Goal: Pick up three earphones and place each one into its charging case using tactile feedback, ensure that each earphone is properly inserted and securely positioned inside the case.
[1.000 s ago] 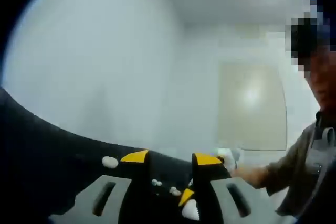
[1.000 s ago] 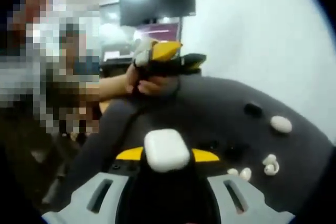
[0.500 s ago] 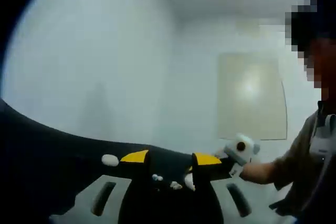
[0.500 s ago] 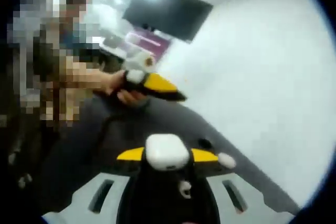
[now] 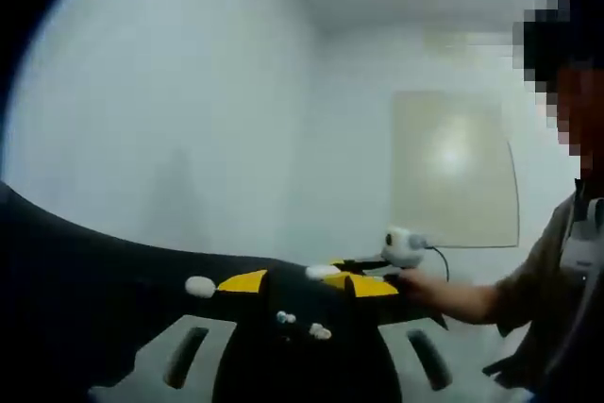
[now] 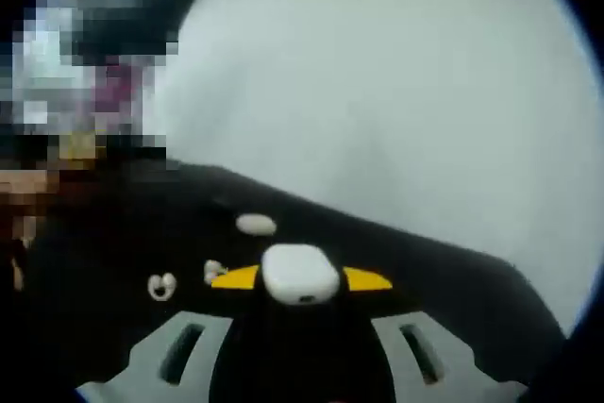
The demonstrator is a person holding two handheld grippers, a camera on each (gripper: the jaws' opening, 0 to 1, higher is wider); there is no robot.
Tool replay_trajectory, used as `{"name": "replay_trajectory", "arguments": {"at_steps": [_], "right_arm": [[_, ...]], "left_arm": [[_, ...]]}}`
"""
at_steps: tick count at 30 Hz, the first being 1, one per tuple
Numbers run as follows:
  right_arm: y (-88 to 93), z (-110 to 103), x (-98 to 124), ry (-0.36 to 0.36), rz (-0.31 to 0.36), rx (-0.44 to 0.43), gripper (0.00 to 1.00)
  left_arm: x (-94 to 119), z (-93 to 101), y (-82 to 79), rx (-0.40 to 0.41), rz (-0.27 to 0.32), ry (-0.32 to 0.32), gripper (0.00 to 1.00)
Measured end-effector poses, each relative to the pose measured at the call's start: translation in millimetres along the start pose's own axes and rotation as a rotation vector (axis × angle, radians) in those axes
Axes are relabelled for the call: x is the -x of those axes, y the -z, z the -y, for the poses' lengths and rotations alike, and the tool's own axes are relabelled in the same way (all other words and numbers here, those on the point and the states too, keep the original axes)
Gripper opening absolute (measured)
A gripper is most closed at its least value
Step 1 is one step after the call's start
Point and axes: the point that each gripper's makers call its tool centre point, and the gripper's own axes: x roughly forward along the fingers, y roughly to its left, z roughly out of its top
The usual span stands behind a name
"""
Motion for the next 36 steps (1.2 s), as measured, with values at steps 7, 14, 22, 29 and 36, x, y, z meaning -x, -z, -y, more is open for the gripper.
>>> {"name": "replay_trajectory", "arguments": {"at_steps": [7, 14, 22, 29, 36], "right_arm": [[43.4, 44, 0, 0.136, -0.125, -0.141, 0.33], [63.8, 67, 5, 0.197, -0.157, -0.258, 0.33], [73.4, 66, 3, 0.207, -0.214, -0.197, 0.33], [75.5, 63, 3, 0.209, -0.217, -0.189, 0.34], [73.7, 62, 2, 0.197, -0.211, -0.196, 0.35]], "left_arm": [[1, 1.0, 1.6, -0.006, -0.007, 0.001, 0.29], [0, 1.2, 2.3, -0.011, -0.013, 0.002, 0.29], [0, 2.5, 4.1, -0.016, -0.021, 0.002, 0.29], [0, 2.5, 3.3, -0.009, -0.017, 0.001, 0.29], [1, 2.6, 3.3, -0.012, -0.019, 0.004, 0.29]]}}
